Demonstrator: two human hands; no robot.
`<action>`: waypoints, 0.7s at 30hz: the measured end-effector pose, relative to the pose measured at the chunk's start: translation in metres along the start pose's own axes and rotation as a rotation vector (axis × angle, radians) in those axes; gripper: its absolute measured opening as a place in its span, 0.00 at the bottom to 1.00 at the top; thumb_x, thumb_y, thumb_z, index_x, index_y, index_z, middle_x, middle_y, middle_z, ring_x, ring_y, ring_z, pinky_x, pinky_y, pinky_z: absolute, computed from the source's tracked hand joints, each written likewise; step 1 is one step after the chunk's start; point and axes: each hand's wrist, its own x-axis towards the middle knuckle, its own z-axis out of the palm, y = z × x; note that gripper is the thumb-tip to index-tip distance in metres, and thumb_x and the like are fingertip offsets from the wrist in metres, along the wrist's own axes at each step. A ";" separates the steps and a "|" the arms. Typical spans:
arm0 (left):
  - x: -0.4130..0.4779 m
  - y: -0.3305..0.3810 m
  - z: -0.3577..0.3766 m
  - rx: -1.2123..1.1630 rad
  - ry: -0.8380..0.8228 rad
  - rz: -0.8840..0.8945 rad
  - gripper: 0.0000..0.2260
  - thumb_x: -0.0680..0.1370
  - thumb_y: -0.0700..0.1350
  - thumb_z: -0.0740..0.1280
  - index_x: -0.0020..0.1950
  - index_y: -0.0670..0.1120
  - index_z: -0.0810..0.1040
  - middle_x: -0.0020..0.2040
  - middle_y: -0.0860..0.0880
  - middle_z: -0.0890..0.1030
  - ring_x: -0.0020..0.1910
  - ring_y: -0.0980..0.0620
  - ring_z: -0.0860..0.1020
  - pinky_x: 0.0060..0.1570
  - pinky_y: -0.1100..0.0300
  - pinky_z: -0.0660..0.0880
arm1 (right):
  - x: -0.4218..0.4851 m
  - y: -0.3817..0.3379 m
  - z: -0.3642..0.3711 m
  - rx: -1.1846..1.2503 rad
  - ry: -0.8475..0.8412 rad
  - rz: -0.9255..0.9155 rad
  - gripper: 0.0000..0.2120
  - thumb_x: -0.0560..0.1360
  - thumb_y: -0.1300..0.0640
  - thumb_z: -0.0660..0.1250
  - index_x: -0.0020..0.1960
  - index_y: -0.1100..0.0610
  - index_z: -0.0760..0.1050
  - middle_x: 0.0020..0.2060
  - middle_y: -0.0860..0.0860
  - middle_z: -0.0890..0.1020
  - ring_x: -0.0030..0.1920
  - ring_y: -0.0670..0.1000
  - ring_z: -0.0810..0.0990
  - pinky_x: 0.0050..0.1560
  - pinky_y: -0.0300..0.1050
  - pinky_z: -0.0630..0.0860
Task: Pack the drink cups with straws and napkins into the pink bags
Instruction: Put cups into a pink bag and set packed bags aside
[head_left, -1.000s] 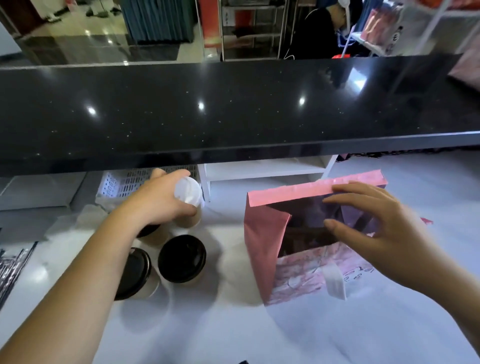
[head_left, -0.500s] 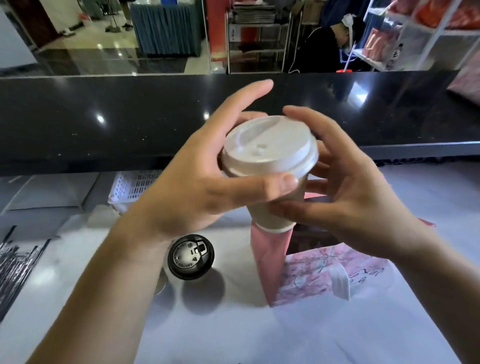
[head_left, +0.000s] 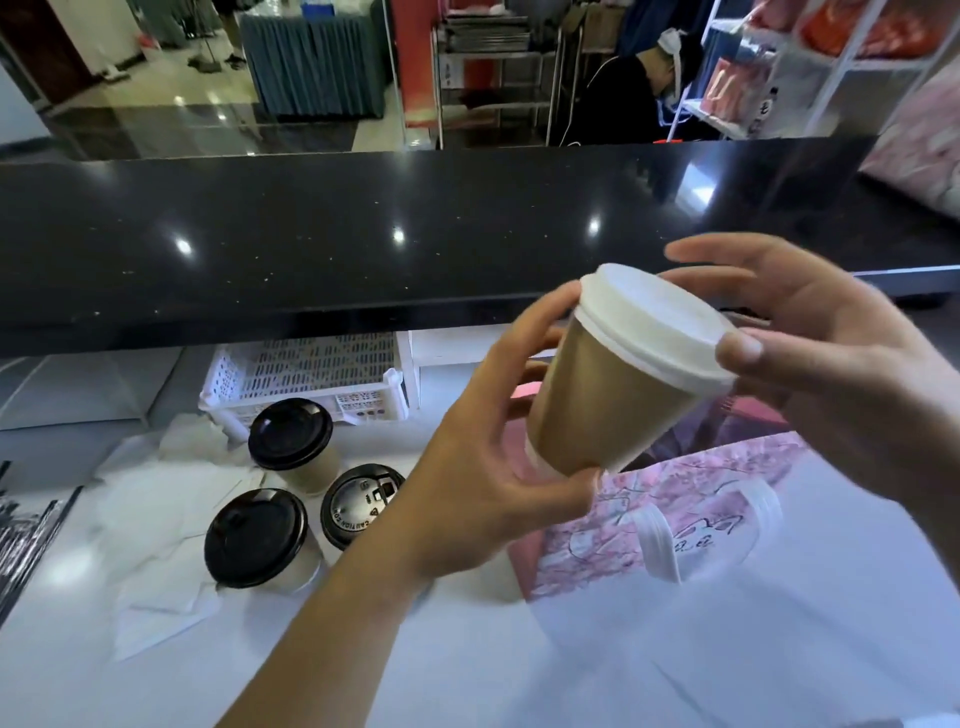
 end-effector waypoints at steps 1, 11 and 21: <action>0.001 0.001 0.001 0.014 -0.021 0.004 0.46 0.69 0.29 0.75 0.75 0.64 0.60 0.70 0.55 0.71 0.67 0.53 0.73 0.58 0.68 0.73 | 0.000 -0.005 -0.006 -0.022 -0.031 0.013 0.42 0.55 0.40 0.83 0.66 0.47 0.76 0.59 0.55 0.82 0.54 0.56 0.84 0.47 0.48 0.82; 0.016 0.004 0.011 0.132 -0.170 0.019 0.43 0.71 0.33 0.75 0.79 0.58 0.61 0.71 0.53 0.71 0.70 0.47 0.70 0.67 0.51 0.72 | -0.011 -0.015 -0.038 -0.240 -0.171 0.062 0.41 0.55 0.45 0.85 0.66 0.48 0.78 0.60 0.53 0.82 0.57 0.56 0.82 0.46 0.53 0.82; 0.020 -0.027 -0.008 0.708 -0.163 -0.283 0.34 0.69 0.65 0.73 0.74 0.63 0.66 0.68 0.63 0.70 0.70 0.60 0.62 0.73 0.55 0.61 | -0.010 0.001 -0.053 -0.560 0.111 -0.007 0.33 0.58 0.56 0.84 0.59 0.37 0.78 0.61 0.45 0.76 0.57 0.47 0.82 0.46 0.49 0.84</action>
